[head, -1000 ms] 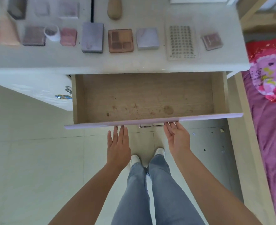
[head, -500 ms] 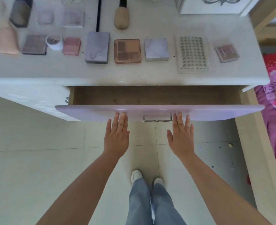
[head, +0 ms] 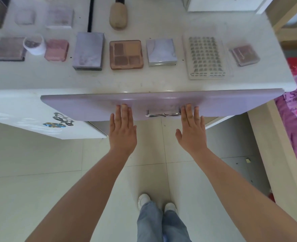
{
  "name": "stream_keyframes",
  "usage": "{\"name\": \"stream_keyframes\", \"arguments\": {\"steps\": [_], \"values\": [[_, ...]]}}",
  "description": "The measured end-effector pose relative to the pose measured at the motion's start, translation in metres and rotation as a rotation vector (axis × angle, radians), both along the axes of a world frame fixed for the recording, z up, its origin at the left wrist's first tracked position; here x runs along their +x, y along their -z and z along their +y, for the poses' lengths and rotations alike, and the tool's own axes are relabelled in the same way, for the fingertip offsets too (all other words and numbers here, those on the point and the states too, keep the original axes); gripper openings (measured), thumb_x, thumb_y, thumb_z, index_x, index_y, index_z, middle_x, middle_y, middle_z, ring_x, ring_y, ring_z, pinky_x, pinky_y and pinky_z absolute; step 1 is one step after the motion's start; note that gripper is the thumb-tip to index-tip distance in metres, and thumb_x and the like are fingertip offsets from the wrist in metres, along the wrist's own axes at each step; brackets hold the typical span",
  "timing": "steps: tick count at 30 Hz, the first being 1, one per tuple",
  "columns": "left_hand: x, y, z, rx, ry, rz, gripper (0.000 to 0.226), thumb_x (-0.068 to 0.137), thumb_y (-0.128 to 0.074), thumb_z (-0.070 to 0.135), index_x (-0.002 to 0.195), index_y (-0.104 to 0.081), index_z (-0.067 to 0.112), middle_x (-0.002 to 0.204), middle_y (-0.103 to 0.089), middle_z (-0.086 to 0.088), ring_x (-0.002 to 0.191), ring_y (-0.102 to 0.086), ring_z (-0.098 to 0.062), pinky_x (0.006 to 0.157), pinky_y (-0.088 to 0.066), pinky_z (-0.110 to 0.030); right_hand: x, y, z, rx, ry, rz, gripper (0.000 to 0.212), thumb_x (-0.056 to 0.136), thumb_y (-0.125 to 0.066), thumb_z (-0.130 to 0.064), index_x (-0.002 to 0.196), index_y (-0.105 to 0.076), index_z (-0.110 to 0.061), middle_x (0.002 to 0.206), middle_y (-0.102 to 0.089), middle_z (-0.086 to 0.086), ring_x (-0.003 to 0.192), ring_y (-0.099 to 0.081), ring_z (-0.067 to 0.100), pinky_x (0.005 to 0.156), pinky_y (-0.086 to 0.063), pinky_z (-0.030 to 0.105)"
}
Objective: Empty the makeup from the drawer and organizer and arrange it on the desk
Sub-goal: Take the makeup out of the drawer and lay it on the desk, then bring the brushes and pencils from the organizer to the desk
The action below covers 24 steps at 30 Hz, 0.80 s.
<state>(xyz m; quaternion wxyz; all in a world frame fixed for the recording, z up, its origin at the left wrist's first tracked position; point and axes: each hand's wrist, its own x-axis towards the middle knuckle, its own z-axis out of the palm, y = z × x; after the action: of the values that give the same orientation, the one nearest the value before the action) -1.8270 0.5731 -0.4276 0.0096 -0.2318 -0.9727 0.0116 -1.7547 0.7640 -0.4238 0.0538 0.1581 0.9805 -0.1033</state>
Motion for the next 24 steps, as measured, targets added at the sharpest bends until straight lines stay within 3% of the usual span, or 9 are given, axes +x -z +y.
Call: {"name": "stream_keyframes", "arguments": {"steps": [2,4,6,8,10,12,14,17,24], "values": [[0.0,-0.007,-0.002,-0.027,-0.024,0.058,0.058,0.086,-0.046,0.019,0.132,-0.02,-0.004,0.145,-0.02,-0.015,0.133,-0.033,-0.034,0.114,0.007,-0.036,0.002,0.002,-0.002,0.038,-0.016,-0.007,0.081,0.075,-0.068,-0.016,0.141,-0.022,-0.004,0.145,-0.003,0.002,0.137,-0.021,0.041,0.108,-0.022,0.055],[0.005,-0.01,-0.005,-0.061,-0.03,-0.021,0.059,0.094,-0.031,0.016,0.138,0.006,0.004,0.142,0.023,-0.008,0.138,0.01,-0.024,0.105,0.03,-0.031,0.003,-0.007,-0.004,0.11,-0.016,0.0,0.086,0.065,-0.076,-0.016,0.138,-0.032,-0.003,0.148,-0.022,0.009,0.132,-0.033,0.042,0.101,-0.03,0.059],[0.014,-0.018,-0.007,-0.088,-0.049,-0.129,0.063,0.097,-0.025,0.015,0.139,0.021,0.006,0.134,0.042,-0.002,0.138,0.026,-0.021,0.105,0.029,-0.035,0.005,-0.019,-0.006,0.113,-0.01,-0.071,0.081,0.077,-0.064,-0.017,0.144,-0.018,-0.008,0.153,-0.008,0.006,0.14,-0.017,0.035,0.109,-0.02,0.055],[0.024,-0.038,-0.012,-0.1,-0.045,-0.151,0.062,0.097,-0.024,0.015,0.144,0.016,0.009,0.148,0.031,-0.002,0.142,0.019,-0.023,0.113,0.015,-0.039,0.013,-0.033,-0.015,0.079,-0.011,-0.063,0.075,0.079,-0.06,-0.013,0.143,-0.022,-0.007,0.154,-0.014,0.009,0.14,-0.017,0.034,0.11,-0.019,0.055],[0.035,-0.059,-0.022,-0.099,-0.065,-0.212,0.059,0.098,-0.025,0.02,0.146,0.008,0.01,0.155,0.014,-0.008,0.143,0.012,-0.025,0.116,0.006,-0.04,0.021,-0.045,-0.029,0.114,-0.072,-0.091,0.072,0.062,-0.076,-0.012,0.128,-0.049,-0.001,0.136,-0.047,0.018,0.124,-0.045,0.041,0.094,-0.037,0.062],[0.051,-0.083,-0.038,-0.065,-0.153,-0.253,0.059,0.099,-0.027,0.027,0.147,0.002,0.009,0.156,0.005,-0.01,0.144,0.008,-0.026,0.116,0.003,-0.04,0.022,-0.065,-0.049,0.124,-0.155,-0.113,0.07,0.054,-0.083,-0.018,0.117,-0.058,0.0,0.122,-0.059,0.019,0.113,-0.054,0.043,0.084,-0.041,0.064],[0.072,-0.103,-0.064,-0.049,-0.247,-0.257,0.061,0.099,-0.028,0.032,0.147,0.0,0.008,0.156,0.003,-0.01,0.144,0.007,-0.025,0.116,0.004,-0.039,0.02,-0.089,-0.076,0.088,-0.268,-0.057,0.068,0.071,-0.074,-0.027,0.128,-0.048,-0.002,0.134,-0.05,0.019,0.125,-0.043,0.042,0.099,-0.033,0.061],[0.115,-0.131,-0.114,-0.048,-0.413,-0.251,0.061,0.099,-0.026,0.035,0.147,0.0,0.008,0.156,0.002,-0.009,0.144,0.006,-0.023,0.116,0.002,-0.038,0.023,-0.121,-0.129,0.031,-0.491,-0.06,0.06,0.094,-0.039,-0.036,0.144,-0.019,-0.009,0.153,-0.019,0.009,0.142,-0.008,0.033,0.114,-0.005,0.047],[0.286,-0.17,-0.242,0.105,-0.96,-0.329,0.06,0.098,-0.03,0.033,0.146,-0.004,0.009,0.156,-0.003,-0.008,0.144,0.003,-0.022,0.117,0.001,-0.034,0.121,-0.169,-0.313,0.005,-1.079,-0.031,0.057,0.094,-0.037,-0.036,0.142,-0.024,-0.008,0.15,-0.026,0.008,0.141,-0.014,0.027,0.113,-0.012,0.04]]}}
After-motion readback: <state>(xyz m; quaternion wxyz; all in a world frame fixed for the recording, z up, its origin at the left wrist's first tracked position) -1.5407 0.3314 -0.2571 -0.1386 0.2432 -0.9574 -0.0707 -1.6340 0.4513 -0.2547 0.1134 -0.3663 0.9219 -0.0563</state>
